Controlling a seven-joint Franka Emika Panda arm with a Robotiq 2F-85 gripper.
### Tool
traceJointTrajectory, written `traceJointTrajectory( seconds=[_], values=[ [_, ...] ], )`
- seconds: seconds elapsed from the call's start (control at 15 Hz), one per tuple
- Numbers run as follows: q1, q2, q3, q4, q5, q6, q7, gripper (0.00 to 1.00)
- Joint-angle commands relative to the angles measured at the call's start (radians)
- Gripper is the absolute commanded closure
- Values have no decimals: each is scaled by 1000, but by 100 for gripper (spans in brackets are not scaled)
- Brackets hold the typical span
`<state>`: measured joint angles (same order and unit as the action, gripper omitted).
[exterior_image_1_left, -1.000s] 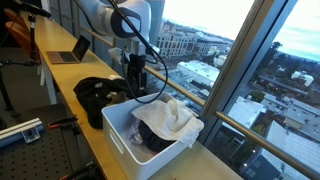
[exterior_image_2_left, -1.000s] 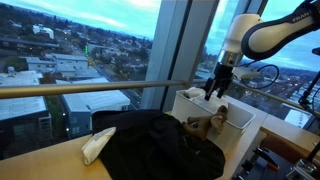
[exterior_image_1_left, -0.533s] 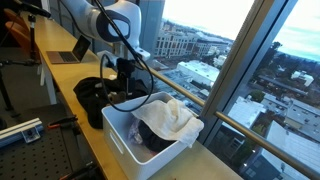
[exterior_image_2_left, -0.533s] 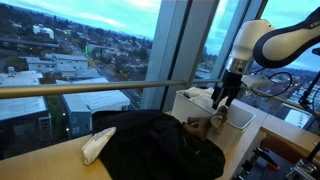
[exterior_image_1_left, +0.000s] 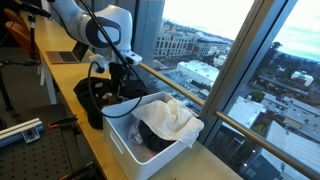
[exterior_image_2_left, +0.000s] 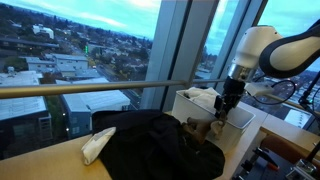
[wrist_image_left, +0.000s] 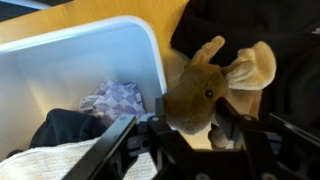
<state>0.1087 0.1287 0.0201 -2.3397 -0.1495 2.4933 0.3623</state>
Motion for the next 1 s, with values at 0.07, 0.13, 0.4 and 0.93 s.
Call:
traceJointTrajectory(
  seconds=[0.07,0.13,0.4,0.93],
  values=[
    [1,-1,15,-18,34,55,-7,83],
    [5,0,19,-15,32,55,-4,91],
    [35,-15,46,17,11,35,16,97],
    [29,-173,53,131,-44,-74,32,97]
  ],
)
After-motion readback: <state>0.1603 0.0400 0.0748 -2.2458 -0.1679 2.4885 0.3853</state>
